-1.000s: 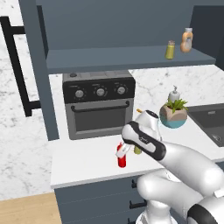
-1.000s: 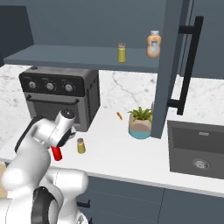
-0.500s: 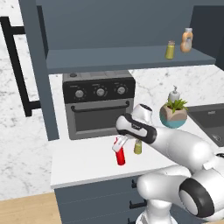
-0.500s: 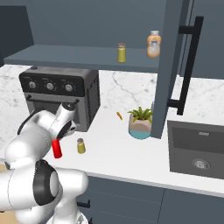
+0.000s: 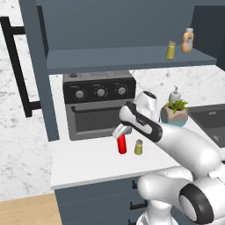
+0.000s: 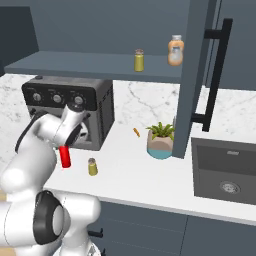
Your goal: Put the shaker and condiment bottle from the counter next to their counterparts in the cabinet.
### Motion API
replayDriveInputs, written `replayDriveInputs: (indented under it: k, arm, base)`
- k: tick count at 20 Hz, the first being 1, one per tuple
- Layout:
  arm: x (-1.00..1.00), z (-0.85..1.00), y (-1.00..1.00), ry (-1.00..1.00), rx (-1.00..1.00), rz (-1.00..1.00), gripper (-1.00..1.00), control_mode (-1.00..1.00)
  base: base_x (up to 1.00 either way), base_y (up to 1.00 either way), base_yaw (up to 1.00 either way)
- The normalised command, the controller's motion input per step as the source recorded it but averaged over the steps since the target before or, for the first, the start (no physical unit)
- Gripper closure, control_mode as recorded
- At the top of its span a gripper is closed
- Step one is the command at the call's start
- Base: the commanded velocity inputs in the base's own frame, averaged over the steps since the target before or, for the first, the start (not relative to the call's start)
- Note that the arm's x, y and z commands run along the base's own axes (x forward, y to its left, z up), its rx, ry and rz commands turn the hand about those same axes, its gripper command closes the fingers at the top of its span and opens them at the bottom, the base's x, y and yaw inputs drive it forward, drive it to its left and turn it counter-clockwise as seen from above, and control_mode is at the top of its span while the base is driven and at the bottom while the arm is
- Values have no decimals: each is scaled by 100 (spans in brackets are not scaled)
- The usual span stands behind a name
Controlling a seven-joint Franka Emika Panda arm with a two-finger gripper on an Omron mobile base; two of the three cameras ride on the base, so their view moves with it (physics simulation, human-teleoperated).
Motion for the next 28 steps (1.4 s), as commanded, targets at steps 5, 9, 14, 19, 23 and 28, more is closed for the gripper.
replayDriveInputs:
  k: [5,9,14,19,23,28]
  arm:
    - [-9,56,-7,-9,0,-22,100,-100]
    - [-2,53,-21,-8,0,-27,100,-100]
    - [-6,47,-43,-15,0,-34,100,-100]
    - [0,53,-41,-24,0,-30,100,-100]
    - [0,52,-33,-25,0,-26,100,-100]
    - [0,56,-18,-16,0,-21,100,-100]
  base:
    - [0,0,0]
    - [0,0,0]
    - [0,0,0]
    - [0,0,0]
    - [0,0,0]
    - [0,0,0]
